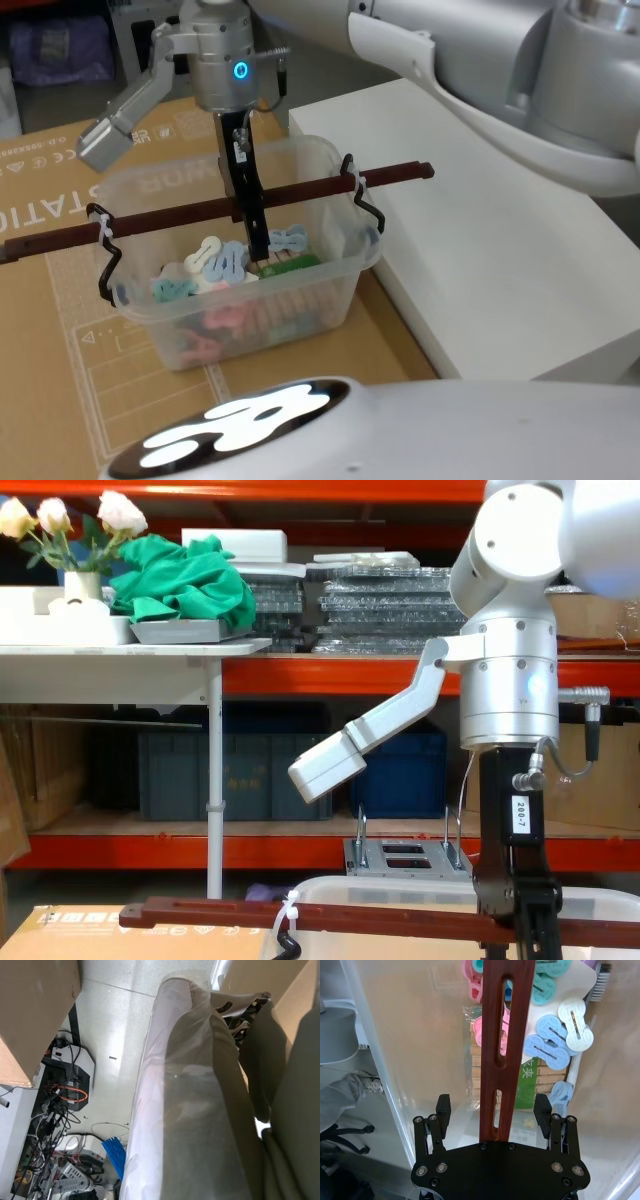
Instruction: Use one hand to grasp the basket and place it at the designated location.
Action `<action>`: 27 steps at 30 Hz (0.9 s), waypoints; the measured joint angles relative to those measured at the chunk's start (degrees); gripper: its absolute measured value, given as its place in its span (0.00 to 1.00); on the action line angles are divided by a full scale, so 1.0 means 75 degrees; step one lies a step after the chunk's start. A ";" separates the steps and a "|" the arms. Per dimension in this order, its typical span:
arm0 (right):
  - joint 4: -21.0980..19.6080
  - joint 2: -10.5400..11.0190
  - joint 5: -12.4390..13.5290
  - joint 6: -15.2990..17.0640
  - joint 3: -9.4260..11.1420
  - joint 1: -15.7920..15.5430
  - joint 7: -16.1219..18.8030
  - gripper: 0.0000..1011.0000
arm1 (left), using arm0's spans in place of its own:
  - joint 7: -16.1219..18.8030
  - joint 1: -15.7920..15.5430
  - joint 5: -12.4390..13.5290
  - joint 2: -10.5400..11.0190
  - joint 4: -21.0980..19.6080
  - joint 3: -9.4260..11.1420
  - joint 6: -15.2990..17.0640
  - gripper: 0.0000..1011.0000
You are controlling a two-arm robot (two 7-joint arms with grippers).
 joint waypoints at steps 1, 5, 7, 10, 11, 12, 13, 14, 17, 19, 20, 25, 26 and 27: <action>-0.0044 0.0023 -0.0021 0.0004 -0.0014 0.0007 -0.0019 0.99 | 0.0000 0.0000 0.0000 0.0000 0.0000 0.0000 0.0000 0.00; -0.0211 0.0134 -0.0103 0.0020 -0.0088 0.0034 -0.0109 0.99 | 0.0000 0.0000 0.0000 0.0000 -0.0001 0.0000 0.0000 0.00; -0.0253 0.0156 -0.0115 0.0017 -0.0127 0.0044 -0.0142 0.99 | 0.0000 0.0000 -0.0001 0.0000 -0.0001 0.0000 0.0000 0.00; -0.0332 0.0194 -0.0140 0.0004 -0.0175 0.0047 -0.0195 0.99 | 0.0000 0.0000 0.0000 0.0000 -0.0001 0.0000 0.0000 0.00; -0.0361 0.0209 -0.0147 0.0001 -0.0186 0.0047 -0.0213 0.99 | 0.0000 0.0000 -0.0001 0.0000 0.0000 0.0000 0.0000 0.00; -0.0398 0.0231 -0.0157 -0.0011 -0.0208 0.0050 -0.0244 0.99 | 0.0000 0.0000 -0.0001 0.0000 -0.0001 0.0000 0.0000 0.00; -0.0409 0.0239 -0.0157 -0.0017 -0.0219 0.0053 -0.0258 0.99 | 0.0000 0.0000 0.0000 0.0000 -0.0001 0.0000 0.0000 0.00; -0.0418 0.0247 -0.0158 -0.0023 -0.0228 0.0057 -0.0269 0.99 | 0.0000 -0.0001 0.0000 0.0000 -0.0001 0.0000 0.0000 0.00; -0.0444 0.0270 -0.0159 -0.0041 -0.0276 0.0071 -0.0331 0.99 | 0.0000 0.0000 -0.0001 0.0000 -0.0001 0.0000 0.0000 0.00; -0.0444 0.0272 -0.0159 -0.0057 -0.0295 0.0074 -0.0351 0.99 | 0.0000 0.0000 0.0000 0.0000 -0.0001 0.0000 0.0000 0.00; -0.0445 0.0274 -0.0159 -0.0063 -0.0304 0.0076 -0.0365 0.99 | 0.0000 0.0000 0.0000 0.0000 -0.0001 0.0000 0.0000 0.00; -0.0613 0.0371 -0.0217 -0.0053 -0.0353 0.0101 -0.0527 0.99 | 0.0000 0.0000 0.0000 0.0000 -0.0001 0.0000 0.0000 0.00; -0.0682 0.0411 -0.0252 -0.0040 -0.0355 0.0112 -0.0583 0.99 | 0.0000 0.0000 0.0000 0.0000 -0.0001 0.0000 0.0000 0.00; -0.0733 0.0443 -0.0280 -0.0030 -0.0356 0.0123 -0.0631 0.99 | 0.0000 0.0000 0.0000 0.0000 0.0000 0.0000 0.0000 0.00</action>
